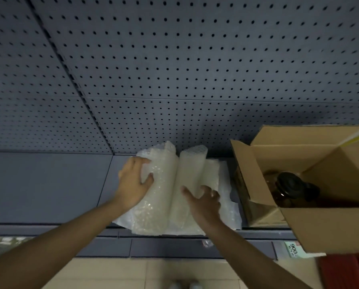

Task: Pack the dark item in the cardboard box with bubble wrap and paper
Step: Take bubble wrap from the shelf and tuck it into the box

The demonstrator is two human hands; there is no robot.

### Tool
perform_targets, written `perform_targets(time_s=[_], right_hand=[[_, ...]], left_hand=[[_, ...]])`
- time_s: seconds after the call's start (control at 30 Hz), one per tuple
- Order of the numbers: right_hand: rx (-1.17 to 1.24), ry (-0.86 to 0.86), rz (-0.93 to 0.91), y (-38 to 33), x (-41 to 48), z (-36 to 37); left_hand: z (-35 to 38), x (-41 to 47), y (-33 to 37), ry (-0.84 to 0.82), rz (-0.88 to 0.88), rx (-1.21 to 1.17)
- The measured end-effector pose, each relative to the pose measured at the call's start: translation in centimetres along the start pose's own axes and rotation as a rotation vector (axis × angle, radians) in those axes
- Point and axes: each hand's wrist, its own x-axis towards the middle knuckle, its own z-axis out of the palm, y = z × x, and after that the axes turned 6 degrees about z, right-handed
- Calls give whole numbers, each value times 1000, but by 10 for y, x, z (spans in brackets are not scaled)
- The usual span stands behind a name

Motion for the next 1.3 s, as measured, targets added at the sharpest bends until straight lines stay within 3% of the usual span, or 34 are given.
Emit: perform_targets(time_s=[0.07,0.13,0.27,0.4,0.47,0.57,0.7,0.87,1.03,1.1,1.3], right_hand=[[-15,10,47,-1,0,6],[-45,13,105,2,8,4],[103,-46,96,9,13,-14],[270,0,-17,-1,-10,-39],[306,60,-132,-14,-33,-47],[352,161,-412,-29,-73,-53],[409,4,-643,-46,-103,-63],[335,-22,-823,-50,-109,-89],[447,-114,-708,-43,-103,-174],[352,-168,-680,-33,-92,-214],[114,-69,-669,24,-31,-339]], left_hand=[[10,-3,10,-126,169,-56],[19,-6,28,-276,178,-171],[32,-4,49,-488,-219,-552],[31,11,48,-400,-316,-610],[20,15,49,-363,-385,-648],[-8,15,61,-420,-445,-909],[-46,5,82,-496,-289,-1190],[-60,5,109,-367,-213,-1135],[-56,22,168,-398,-48,-1163],[-43,27,201,-428,30,-1124],[29,52,265,-500,83,-958]])
